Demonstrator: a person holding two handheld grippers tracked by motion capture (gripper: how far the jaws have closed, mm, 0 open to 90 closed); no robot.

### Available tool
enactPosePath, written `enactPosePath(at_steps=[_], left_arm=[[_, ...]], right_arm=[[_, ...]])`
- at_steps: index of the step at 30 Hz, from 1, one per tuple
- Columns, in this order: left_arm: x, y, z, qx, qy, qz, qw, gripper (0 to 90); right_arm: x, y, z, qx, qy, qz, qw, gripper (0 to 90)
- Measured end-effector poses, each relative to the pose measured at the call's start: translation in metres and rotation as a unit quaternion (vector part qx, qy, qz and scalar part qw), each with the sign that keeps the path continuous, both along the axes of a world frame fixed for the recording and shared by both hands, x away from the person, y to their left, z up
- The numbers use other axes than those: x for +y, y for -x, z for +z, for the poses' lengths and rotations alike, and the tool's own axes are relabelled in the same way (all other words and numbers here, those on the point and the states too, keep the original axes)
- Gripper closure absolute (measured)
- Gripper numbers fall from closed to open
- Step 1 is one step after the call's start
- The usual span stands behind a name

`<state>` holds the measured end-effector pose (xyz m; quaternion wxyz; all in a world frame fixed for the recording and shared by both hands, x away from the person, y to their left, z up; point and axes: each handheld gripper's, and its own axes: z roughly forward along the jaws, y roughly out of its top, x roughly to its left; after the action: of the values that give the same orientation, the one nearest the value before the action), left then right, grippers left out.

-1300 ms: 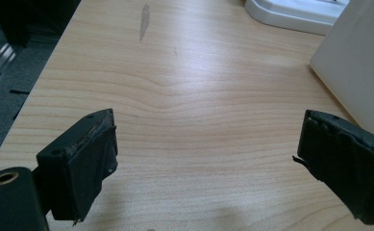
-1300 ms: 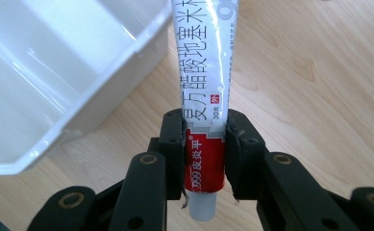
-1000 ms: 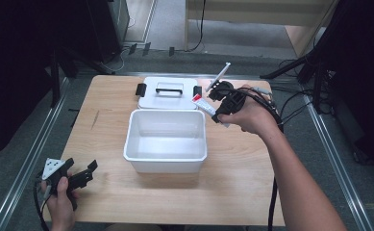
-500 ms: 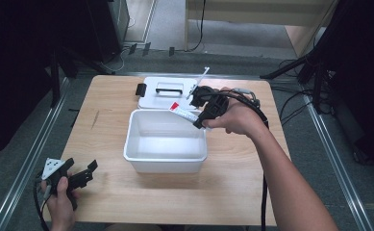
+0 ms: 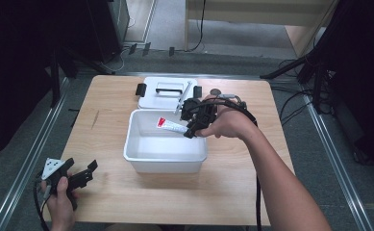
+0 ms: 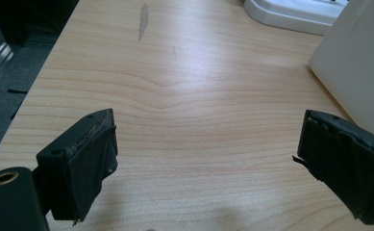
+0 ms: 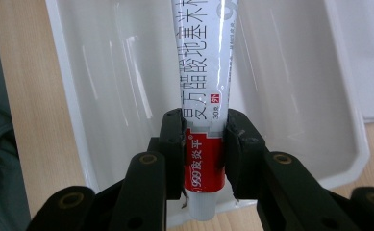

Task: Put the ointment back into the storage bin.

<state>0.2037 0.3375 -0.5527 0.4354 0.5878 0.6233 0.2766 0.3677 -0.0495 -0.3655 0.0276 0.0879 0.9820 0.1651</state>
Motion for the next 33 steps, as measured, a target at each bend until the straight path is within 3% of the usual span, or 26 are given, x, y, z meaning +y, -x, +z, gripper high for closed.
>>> enactPosePath(at_steps=[17, 33], left_arm=[[0.0, 0.0, 0.0, 0.001, -0.001, -0.002, 1.0, 7.3], [0.0, 0.0, 0.0, 0.001, -0.001, -0.002, 1.0, 7.3]], right_arm=[[0.008, 0.003, -0.037, 0.02, 0.025, 0.034, 0.9989, 72.4], [0.018, 0.008, -0.056, 0.002, 0.091, 0.055, 0.9943, 72.3]])
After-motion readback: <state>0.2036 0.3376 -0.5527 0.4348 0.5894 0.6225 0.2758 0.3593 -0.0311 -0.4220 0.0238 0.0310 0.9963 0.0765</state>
